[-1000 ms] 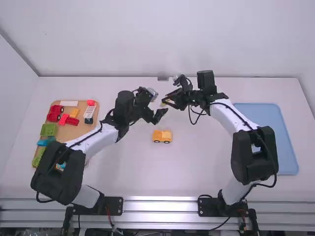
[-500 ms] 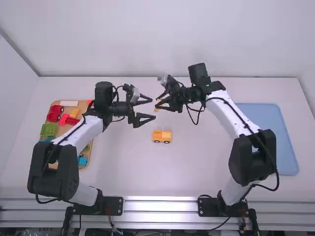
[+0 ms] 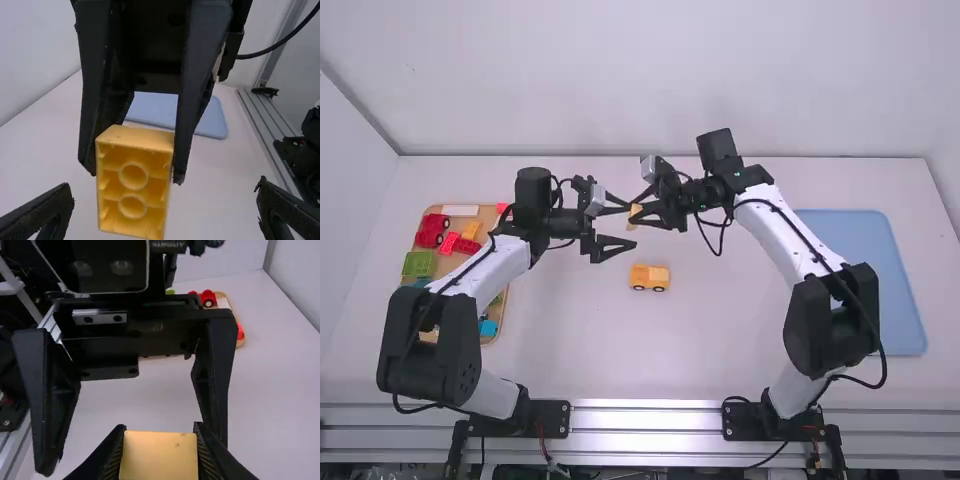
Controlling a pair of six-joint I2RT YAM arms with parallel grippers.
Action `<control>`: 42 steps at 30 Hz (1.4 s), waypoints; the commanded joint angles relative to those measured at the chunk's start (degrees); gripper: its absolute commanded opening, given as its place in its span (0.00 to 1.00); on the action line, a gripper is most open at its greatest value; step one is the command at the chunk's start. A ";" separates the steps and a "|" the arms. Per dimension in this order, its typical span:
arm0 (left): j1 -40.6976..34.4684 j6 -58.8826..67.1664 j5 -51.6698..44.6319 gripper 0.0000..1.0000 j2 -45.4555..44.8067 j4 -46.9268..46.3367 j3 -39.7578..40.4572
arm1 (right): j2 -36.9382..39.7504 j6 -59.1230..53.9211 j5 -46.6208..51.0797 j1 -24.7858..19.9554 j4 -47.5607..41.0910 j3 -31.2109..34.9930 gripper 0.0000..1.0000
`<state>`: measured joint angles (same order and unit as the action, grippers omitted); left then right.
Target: Assemble lego blocks to make yellow taxi
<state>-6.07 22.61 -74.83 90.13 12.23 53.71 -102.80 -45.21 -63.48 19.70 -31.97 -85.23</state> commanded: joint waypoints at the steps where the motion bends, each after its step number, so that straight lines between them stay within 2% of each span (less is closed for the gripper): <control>1: -0.50 0.81 1.40 0.92 0.44 -0.02 0.33 | 0.50 -0.33 -2.82 0.15 0.04 -1.92 0.24; 3: -1.09 0.85 3.56 0.89 0.44 -0.42 0.33 | 0.50 -1.29 -2.67 0.61 -0.02 -1.90 0.24; 8: -1.18 0.83 3.78 0.66 0.44 -0.15 0.31 | 0.48 -1.31 -2.47 0.50 0.02 -1.81 0.24; 13: -1.25 0.83 3.76 0.55 0.44 0.04 0.33 | 0.48 -1.36 -1.99 0.61 -0.17 -1.81 0.24; 19: -1.44 0.85 3.74 0.34 0.44 0.39 0.33 | 0.48 -1.36 -0.98 0.87 -0.22 -1.81 0.24; 20: -1.44 0.83 3.76 0.28 0.44 0.39 0.33 | 0.48 -1.36 -0.98 0.85 -0.22 -1.81 0.25; 22: -1.44 0.83 3.74 0.25 0.44 0.39 0.33 | 0.48 -1.31 -1.03 0.83 -0.07 -1.81 0.26; 23: -1.42 0.83 3.76 0.24 0.44 0.39 0.33 | 0.48 -1.33 -1.07 0.79 0.17 -1.81 0.34; 24: -1.44 0.83 3.76 0.21 0.44 0.72 0.33 | 0.48 -1.33 -1.27 0.81 0.81 -1.81 0.62; 25: -1.42 0.85 3.76 0.20 0.44 0.83 0.33 | 0.48 -1.27 -1.36 0.83 1.09 -1.81 0.65; 26: -1.42 0.81 3.76 0.16 0.44 1.84 0.33 | 0.48 -0.55 -1.66 0.79 2.62 -1.84 0.88; 27: -1.42 0.52 3.72 0.14 0.42 3.58 0.33 | 0.50 2.05 -2.05 0.39 5.38 -1.88 1.00; 29: -1.31 -2.91 3.78 0.14 0.42 7.63 0.33 | 0.50 6.14 -2.97 -0.31 9.31 -1.86 0.99; 33: -0.74 -14.36 3.93 0.14 0.42 22.38 0.33 | 0.50 17.79 -8.41 -3.02 21.00 -1.86 0.98; 39: -0.79 -19.76 4.00 0.15 0.42 31.26 0.35 | 0.50 19.10 -15.41 -4.76 24.26 -1.81 0.76; 42: -0.79 -22.12 4.00 0.16 0.42 33.88 0.35 | 0.50 17.94 -15.37 -4.26 24.17 -1.81 0.75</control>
<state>-7.01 4.56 -69.45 90.21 45.30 53.74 -102.80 -28.12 -76.29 15.20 -7.90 -85.54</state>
